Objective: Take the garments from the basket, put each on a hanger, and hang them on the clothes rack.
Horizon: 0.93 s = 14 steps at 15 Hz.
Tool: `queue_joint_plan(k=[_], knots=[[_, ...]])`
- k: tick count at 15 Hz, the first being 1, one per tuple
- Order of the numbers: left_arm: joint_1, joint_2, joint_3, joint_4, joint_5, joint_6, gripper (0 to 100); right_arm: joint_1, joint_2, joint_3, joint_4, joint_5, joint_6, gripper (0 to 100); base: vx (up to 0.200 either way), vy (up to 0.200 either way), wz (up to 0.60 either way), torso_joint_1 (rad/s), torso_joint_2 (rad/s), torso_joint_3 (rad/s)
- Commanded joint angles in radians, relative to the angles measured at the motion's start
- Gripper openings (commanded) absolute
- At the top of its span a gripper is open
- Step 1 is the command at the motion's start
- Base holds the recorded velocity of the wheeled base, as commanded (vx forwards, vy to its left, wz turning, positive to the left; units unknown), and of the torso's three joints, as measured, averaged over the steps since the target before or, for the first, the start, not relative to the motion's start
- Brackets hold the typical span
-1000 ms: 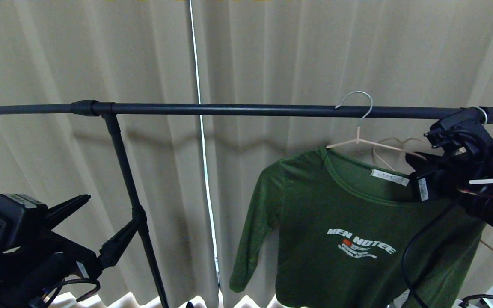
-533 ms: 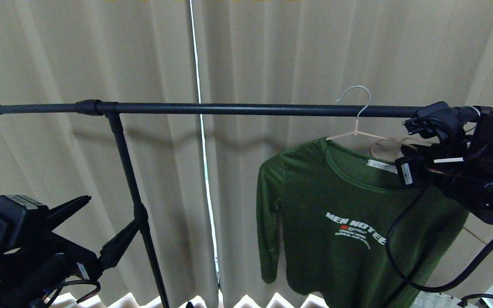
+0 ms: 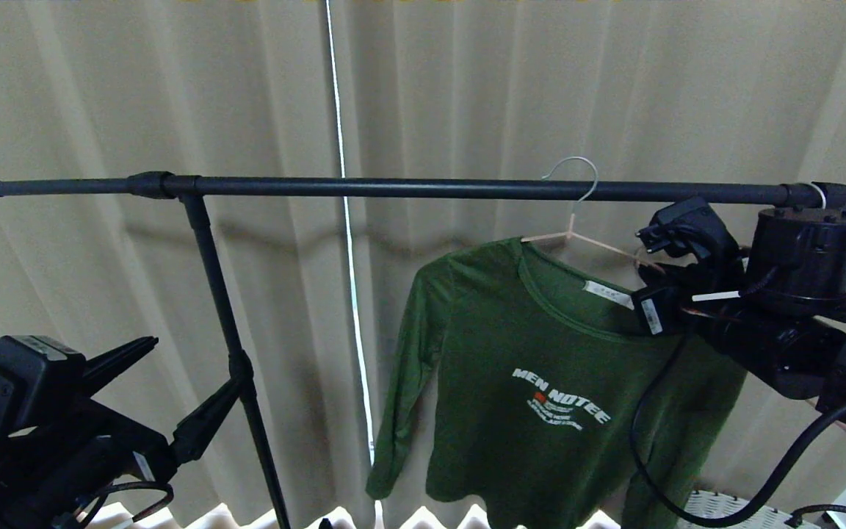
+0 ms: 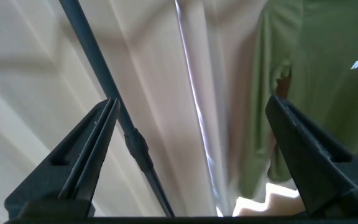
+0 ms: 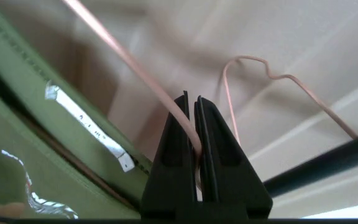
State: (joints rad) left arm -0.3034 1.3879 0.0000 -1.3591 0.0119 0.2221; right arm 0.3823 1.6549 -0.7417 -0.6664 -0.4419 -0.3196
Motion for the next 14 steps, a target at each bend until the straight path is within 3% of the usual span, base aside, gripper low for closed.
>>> queue_joint_plan(k=[1, 6, 10, 14], knots=[[0.000, 0.002, 0.000, 0.000, 0.000, -0.001, 100, 0.007, 0.011, -0.004, -0.001, 0.000, -0.001, 0, 0.000, 0.000, 0.00, 0.000, 0.00, 0.000], [0.000, 0.002, 0.000, 0.000, 0.000, -0.001, 100, 0.007, 0.013, -0.022, 0.001, -0.004, -0.003, 0, 0.000, 0.000, 0.00, 0.000, 0.00, 0.000], [0.000, 0.000, 0.000, 0.000, 0.000, 0.000, 100, 0.007, 0.072, -0.123, 0.010, -0.144, -0.007, 0, 0.000, 0.000, 0.00, 0.000, 0.00, 0.000], [0.000, -0.001, 0.000, 0.000, 0.000, 0.000, 100, 0.018, 0.094, -0.128, 0.005, -0.162, -0.007, 0, 0.000, 0.000, 0.00, 0.000, 0.00, 0.000]])
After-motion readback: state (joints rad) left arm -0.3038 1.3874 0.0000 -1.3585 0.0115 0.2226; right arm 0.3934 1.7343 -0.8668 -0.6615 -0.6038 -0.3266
